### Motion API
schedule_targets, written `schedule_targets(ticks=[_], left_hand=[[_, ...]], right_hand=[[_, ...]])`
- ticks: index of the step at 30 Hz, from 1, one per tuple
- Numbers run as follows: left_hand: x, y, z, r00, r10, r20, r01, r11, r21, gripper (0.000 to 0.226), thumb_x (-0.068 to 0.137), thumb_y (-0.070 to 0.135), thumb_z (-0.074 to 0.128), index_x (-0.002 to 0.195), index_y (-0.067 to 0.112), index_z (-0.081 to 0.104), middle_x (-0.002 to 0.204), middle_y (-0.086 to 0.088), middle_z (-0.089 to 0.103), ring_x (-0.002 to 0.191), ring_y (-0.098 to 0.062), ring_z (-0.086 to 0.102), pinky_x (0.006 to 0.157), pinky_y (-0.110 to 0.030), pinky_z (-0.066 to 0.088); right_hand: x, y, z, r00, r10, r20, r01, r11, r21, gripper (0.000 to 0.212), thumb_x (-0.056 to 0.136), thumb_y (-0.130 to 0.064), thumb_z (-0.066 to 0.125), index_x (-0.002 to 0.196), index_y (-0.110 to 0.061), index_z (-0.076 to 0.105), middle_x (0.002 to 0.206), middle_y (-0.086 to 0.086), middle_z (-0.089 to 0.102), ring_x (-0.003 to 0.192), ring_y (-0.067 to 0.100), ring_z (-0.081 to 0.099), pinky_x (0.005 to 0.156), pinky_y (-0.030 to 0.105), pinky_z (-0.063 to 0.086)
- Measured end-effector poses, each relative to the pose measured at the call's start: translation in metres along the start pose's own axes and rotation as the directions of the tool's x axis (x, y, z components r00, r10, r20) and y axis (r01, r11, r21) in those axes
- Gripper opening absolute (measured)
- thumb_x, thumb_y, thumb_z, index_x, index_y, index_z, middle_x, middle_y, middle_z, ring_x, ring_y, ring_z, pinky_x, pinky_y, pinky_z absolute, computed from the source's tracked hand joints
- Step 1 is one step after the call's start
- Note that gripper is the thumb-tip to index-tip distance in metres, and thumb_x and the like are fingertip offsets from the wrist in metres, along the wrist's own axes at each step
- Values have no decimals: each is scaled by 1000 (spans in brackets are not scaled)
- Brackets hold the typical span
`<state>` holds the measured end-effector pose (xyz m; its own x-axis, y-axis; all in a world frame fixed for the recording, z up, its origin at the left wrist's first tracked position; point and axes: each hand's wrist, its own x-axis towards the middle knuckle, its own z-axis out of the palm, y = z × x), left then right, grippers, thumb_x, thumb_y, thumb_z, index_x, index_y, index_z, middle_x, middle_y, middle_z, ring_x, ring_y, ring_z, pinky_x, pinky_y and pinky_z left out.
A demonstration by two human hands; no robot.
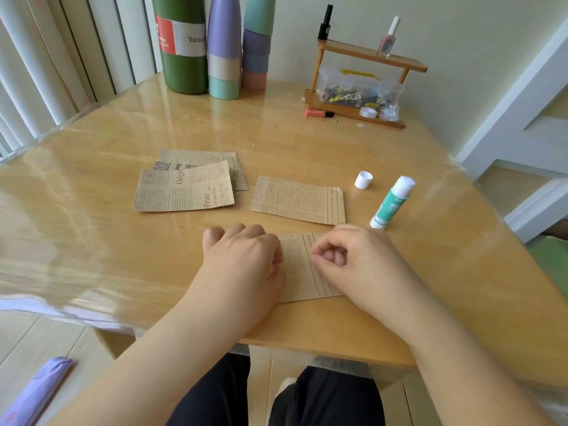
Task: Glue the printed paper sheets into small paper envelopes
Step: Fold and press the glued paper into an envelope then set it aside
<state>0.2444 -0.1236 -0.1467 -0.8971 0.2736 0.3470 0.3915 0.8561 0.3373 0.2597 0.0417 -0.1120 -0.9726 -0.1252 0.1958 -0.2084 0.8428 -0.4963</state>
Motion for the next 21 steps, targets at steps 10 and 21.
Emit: schedule_targets(ticks=[10,21], left_hand=[[-1,-8,2,1000,-6,-25,6,1000,12,12,74,14,68,66,20,61,68,8,53,70,-21,51,66,-29,10],[1,-13,-8,998,-54,-11,54,996,76,12,85,23,54,77,26,61,80,10,54,86,-14,47,72,-26,8]], right_hand=[[4,8,5,999,19,29,-18,999,-41,16,78,-13,68,67,-23,66,64,-9,52,62,5,48,58,12,38],[3,26,-13,993,113,-23,-114,990,-84,11,77,-11,70,68,-17,69,61,-9,55,58,7,49,58,13,41]])
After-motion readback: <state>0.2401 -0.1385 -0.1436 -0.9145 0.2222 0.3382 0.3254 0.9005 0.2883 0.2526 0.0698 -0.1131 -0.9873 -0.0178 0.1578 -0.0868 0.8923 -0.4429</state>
